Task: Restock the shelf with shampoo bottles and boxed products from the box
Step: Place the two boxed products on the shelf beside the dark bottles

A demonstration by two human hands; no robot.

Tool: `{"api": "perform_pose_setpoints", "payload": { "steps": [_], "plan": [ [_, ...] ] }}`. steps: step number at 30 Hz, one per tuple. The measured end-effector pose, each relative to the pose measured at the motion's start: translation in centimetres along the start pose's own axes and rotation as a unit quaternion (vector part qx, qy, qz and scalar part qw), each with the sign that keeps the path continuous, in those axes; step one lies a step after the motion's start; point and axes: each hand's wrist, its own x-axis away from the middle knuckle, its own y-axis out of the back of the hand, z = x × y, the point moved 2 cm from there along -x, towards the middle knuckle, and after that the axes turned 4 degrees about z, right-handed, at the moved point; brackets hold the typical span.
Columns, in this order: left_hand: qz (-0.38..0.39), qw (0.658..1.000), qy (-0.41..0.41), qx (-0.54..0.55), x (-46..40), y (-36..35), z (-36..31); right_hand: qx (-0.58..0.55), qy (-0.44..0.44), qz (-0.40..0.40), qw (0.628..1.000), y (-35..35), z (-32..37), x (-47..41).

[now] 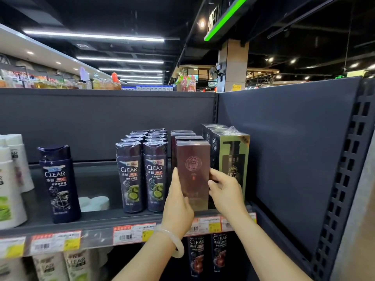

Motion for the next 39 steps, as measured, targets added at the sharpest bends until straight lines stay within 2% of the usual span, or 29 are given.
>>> {"api": "perform_pose_setpoints", "payload": {
  "steps": [2,6,14,16,18,20,21,23,25,27,29,31,35,39],
  "plan": [
    [0.015,1.000,0.026,-0.003,-0.1,0.3,0.2,-0.005,-0.006,0.013,1.000,-0.1,-0.4,0.1],
    [0.056,0.995,0.078,-0.032,0.6,0.3,0.6,0.065,-0.032,0.044,0.996,-0.8,-1.4,0.4],
    [0.078,0.991,0.081,-0.079,0.7,0.6,0.1,0.074,-0.032,0.062,0.995,-1.3,-1.9,0.8],
    [0.078,0.991,0.082,-0.077,0.9,0.7,-0.2,0.065,-0.029,0.042,0.997,-1.3,-1.4,1.3],
    [0.024,0.996,0.062,-0.054,1.8,1.5,-0.5,0.067,0.040,-0.046,0.996,-1.1,-0.6,2.5],
    [-0.107,0.994,-0.001,-0.020,3.3,3.3,0.1,0.067,0.133,-0.104,0.983,-1.5,0.5,3.9],
    [-0.177,0.984,-0.022,-0.009,4.1,4.4,0.7,0.066,0.154,-0.088,0.982,-2.1,1.0,4.5],
    [-0.282,0.959,-0.007,0.011,4.9,7.0,2.5,0.062,0.135,0.016,0.989,-4.3,2.0,5.2],
    [-0.310,0.949,0.049,0.014,4.9,9.3,4.5,0.075,0.069,0.129,0.986,-7.0,2.3,5.6],
    [-0.251,0.963,0.100,-0.003,4.1,10.7,5.9,0.106,0.025,0.162,0.981,-9.0,2.6,5.4],
    [-0.168,0.976,0.135,-0.024,3.2,11.3,6.8,0.174,0.020,0.141,0.974,-10.2,3.0,4.8],
    [-0.118,0.981,0.150,-0.042,2.3,11.2,7.5,0.243,0.017,0.097,0.965,-10.9,3.2,4.0],
    [-0.095,0.983,0.138,-0.078,1.3,10.4,8.0,0.249,-0.026,0.072,0.965,-12.0,3.2,3.1],
    [-0.094,0.982,0.128,-0.101,0.9,10.0,8.6,0.242,-0.033,0.055,0.968,-12.5,2.8,2.5]
  ]
}}
